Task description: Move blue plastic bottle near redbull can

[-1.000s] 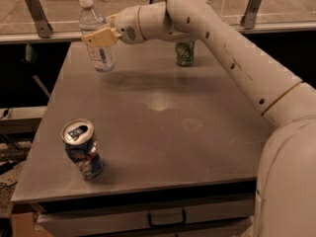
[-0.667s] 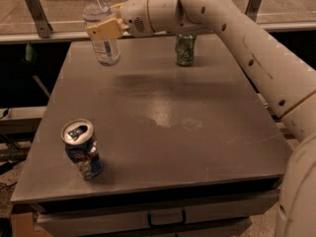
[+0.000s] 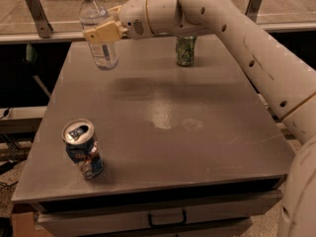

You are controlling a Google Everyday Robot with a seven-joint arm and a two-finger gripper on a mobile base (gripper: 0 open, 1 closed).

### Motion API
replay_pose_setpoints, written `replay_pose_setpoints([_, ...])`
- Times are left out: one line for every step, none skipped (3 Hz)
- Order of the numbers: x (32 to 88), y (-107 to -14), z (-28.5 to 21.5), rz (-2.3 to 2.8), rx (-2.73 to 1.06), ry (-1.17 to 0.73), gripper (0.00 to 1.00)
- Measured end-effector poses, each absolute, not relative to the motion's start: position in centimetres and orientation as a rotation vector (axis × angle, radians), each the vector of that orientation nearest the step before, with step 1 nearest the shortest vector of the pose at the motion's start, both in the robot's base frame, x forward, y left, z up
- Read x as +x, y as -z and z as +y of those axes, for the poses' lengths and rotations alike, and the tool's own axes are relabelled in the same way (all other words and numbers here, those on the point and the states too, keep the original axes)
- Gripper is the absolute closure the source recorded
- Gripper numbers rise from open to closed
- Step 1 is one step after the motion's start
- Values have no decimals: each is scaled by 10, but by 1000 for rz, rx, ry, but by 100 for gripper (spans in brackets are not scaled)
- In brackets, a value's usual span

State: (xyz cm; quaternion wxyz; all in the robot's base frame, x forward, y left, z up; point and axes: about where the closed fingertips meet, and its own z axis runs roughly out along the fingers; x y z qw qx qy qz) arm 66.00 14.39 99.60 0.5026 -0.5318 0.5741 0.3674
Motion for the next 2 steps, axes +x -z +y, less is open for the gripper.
replay_pose_setpoints([620,-990,149,1354,-1337,-950,100])
replay_pose_setpoints([558,-984,159,1295,-1388,-1026,100])
